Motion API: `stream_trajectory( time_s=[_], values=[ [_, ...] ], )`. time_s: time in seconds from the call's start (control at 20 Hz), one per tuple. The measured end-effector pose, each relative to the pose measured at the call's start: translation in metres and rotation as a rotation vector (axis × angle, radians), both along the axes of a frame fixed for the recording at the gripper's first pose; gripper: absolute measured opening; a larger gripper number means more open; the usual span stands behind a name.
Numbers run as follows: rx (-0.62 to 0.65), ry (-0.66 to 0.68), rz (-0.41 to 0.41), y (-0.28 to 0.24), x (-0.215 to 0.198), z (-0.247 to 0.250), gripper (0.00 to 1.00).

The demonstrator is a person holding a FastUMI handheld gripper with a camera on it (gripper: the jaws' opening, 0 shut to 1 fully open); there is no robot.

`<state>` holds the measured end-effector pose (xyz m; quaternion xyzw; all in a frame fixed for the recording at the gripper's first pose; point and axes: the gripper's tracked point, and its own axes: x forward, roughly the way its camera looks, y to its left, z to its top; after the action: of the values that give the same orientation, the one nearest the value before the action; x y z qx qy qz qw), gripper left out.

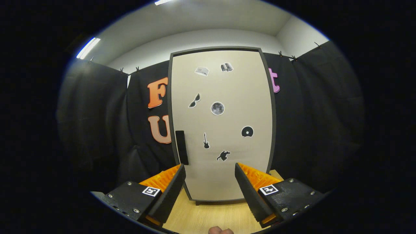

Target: Open the shoe cabinet door, grab the shoes and put them into the shoe cabinet, then close the shoe cabinet door.

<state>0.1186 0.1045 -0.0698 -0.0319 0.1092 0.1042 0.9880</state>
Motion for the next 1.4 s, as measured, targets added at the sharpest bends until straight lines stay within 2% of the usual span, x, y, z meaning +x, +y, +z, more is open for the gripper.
stream_trajectory(
  time_s=[0.15,0.45,0.85,1.05,1.2,1.4],
  values=[
    [0.031,0.008,-0.017,-0.052,0.006,-0.010,0.95],
    [0.127,0.016,-0.057,-0.191,0.037,-0.044,0.95],
    [0.122,0.029,-0.094,-0.353,0.098,-0.148,0.95],
    [0.114,0.037,-0.110,-0.388,0.111,-0.171,0.95],
    [0.129,0.013,-0.117,-0.385,0.102,-0.147,0.95],
    [0.096,-0.012,-0.109,-0.353,0.081,-0.101,0.95]
  ],
)
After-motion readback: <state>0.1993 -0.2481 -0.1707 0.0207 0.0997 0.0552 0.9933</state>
